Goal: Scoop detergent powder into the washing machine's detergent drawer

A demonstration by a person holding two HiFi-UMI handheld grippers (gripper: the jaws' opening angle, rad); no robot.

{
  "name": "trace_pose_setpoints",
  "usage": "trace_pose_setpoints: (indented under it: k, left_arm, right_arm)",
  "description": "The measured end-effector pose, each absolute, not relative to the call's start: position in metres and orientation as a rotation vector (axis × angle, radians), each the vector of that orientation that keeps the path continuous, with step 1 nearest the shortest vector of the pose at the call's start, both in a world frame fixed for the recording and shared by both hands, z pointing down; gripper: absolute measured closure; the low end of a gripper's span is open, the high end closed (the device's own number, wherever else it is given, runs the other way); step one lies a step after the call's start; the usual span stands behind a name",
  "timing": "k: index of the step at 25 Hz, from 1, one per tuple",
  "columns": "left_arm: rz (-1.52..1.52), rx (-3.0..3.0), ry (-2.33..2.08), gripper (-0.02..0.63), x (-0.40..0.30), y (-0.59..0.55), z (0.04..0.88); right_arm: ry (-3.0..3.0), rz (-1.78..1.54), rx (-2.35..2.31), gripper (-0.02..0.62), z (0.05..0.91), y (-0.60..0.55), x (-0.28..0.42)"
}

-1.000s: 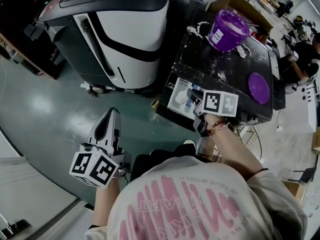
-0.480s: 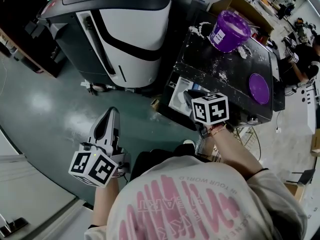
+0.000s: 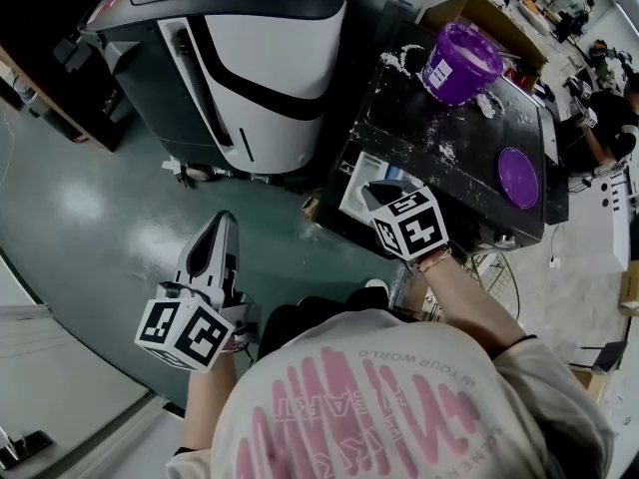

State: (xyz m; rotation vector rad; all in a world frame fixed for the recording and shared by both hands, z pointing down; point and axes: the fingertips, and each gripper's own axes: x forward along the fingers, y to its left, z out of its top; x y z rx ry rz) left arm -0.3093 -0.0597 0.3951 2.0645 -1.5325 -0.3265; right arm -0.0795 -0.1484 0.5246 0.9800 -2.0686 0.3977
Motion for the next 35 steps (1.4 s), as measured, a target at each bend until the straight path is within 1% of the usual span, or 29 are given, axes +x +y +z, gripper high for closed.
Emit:
trace_pose_setpoints:
  k: [11,19,35]
  left_arm:
    - [-0.345,2.050,-1.532,0.603,-0.314,-0.059,0.397]
    - [-0.352,2.052,-1.536,0.603,-0.313,-0.058,0.396]
    - [-0.367,2.016,-1.539,0.603,-0.313,-0.054,0.399]
  right_arm:
    - [-2.044,0.317,0.898,0.594,0.529,-0.142,-0.087]
    - [-1.987,0.148,0.733,0.594,0.536,-0.128,-0.097]
    - [-1.933,0.045,0.556,0.594,0.538,-0.119,-0.103]
